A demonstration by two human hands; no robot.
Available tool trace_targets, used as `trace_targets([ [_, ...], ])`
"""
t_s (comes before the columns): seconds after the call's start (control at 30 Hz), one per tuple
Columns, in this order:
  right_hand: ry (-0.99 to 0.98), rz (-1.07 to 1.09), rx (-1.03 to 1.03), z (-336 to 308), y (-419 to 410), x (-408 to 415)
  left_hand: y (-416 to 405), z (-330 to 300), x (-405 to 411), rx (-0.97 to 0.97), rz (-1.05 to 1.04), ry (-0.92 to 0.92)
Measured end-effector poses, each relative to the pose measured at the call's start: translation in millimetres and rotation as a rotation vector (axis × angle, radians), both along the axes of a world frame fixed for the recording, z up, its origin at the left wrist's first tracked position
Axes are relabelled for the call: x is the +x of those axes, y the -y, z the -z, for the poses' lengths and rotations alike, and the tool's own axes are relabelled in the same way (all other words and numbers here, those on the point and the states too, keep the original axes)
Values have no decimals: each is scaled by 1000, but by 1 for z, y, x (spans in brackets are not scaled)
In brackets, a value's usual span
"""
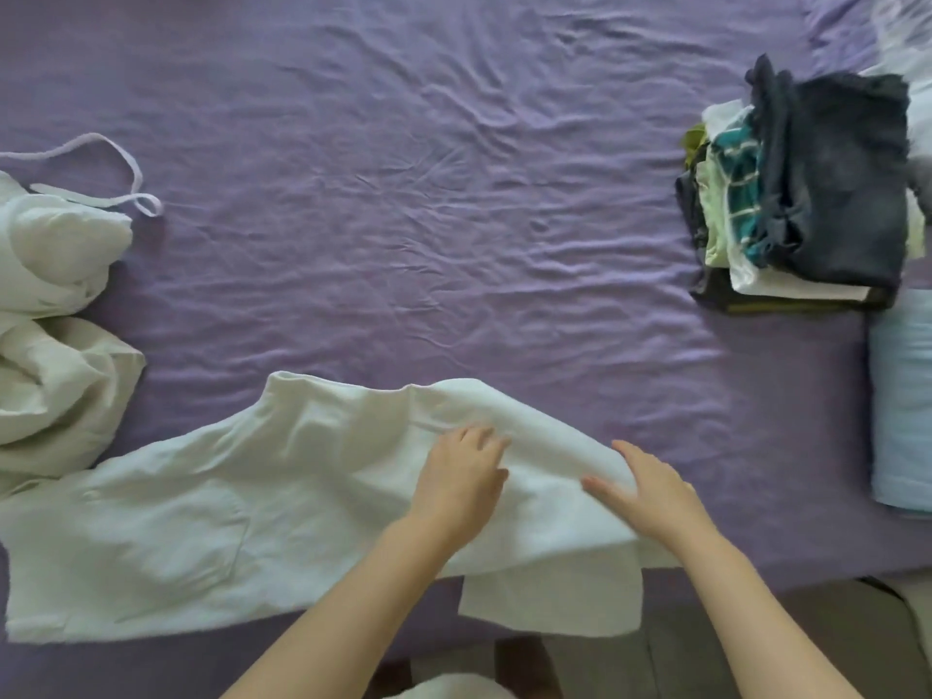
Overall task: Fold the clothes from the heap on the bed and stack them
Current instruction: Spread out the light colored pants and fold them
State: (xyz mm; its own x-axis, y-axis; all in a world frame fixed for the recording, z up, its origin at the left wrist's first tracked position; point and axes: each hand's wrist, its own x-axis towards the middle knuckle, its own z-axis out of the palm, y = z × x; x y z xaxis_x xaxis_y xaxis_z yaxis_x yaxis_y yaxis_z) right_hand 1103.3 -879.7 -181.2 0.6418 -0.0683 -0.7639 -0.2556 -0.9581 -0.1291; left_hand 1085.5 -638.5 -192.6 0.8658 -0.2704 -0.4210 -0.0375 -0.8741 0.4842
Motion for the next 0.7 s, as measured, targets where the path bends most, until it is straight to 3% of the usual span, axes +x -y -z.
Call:
trace_targets([
  [0.1,-63,383,211,-2,10,-10,39,-7,-16,-96,-1,-80],
  [0.17,-26,447,336,-6,7,-9,56,-8,-19,-122,-52,-122],
  [0.37,113,117,294,-55,-9,23,56,-26,6,-300,-306,-130],
  [0.53,750,-407,85,-106,-48,21,46,-63,23,-600,-517,0],
  [0.63,906,-359,70,-101,-52,2,50,-61,19,-566,-507,79],
  [0.7,798,-317,79,-81,-41,-11,60,-48,13,-460,-452,26],
])
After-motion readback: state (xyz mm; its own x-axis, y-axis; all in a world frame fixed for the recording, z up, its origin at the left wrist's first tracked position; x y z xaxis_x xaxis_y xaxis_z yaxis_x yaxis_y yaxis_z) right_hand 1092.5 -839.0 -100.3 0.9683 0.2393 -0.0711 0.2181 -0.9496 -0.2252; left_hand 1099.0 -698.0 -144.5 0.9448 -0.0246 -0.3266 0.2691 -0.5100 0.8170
